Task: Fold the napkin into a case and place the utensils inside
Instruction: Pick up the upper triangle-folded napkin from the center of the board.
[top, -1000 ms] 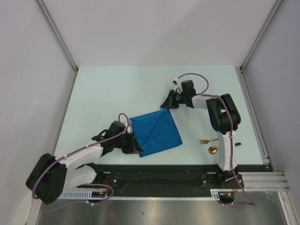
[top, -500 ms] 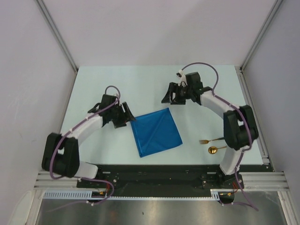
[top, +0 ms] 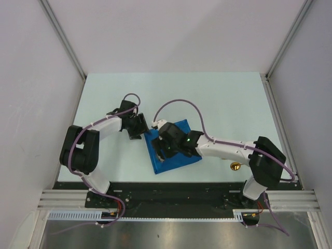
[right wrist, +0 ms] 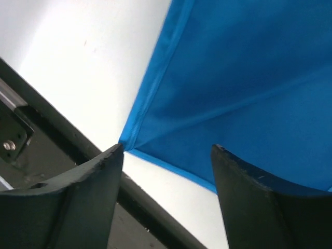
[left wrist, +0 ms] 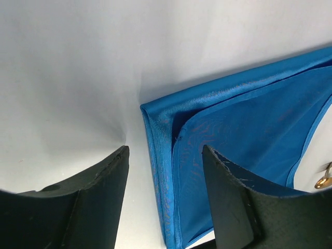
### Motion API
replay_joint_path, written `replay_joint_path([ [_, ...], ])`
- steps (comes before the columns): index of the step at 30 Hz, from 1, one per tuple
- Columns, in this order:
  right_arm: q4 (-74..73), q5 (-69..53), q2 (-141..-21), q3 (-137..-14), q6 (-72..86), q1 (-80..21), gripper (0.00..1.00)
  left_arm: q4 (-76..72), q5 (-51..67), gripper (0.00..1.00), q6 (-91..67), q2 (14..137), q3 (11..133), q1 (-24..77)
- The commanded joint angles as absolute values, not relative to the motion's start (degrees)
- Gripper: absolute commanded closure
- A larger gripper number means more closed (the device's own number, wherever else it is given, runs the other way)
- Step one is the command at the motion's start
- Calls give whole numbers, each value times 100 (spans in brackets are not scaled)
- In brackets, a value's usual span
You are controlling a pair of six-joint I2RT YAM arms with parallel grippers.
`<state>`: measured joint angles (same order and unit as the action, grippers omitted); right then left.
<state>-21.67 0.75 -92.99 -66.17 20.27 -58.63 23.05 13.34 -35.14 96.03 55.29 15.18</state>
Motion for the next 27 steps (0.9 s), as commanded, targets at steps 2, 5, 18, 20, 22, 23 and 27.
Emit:
replay_joint_path([
  [2, -2452, 1011, -9764, -7214, 2039, -6450, 35, 2109, 1222, 37, -3735, 9422, 5450, 1424],
  [5, -2505, 1020, -10168, -7417, 2074, -6767, 35, 1961, 1405, 36, -3989, 9185, 5187, 1135],
  [18, -2768, 1055, -10977, -7910, 2074, -7172, 43, 2013, 1846, 36, -4166, 8262, 4834, 484],
  [20, -2777, 1037, -11039, -7910, 2092, -7189, 48, 1986, 1898, 36, -4157, 8279, 4816, 422],
  [22, -2786, 1046, -11083, -7910, 2109, -7216, 49, 1952, 1942, 36, -4140, 8288, 4790, 387],
  [23, -2777, 1037, -11118, -7910, 2109, -7207, 51, 1942, 1951, 36, -4131, 8305, 4781, 378],
  [27, -2777, 1011, -11215, -7954, 2118, -7216, 54, 1907, 2004, 37, -4113, 8323, 4755, 352],
])
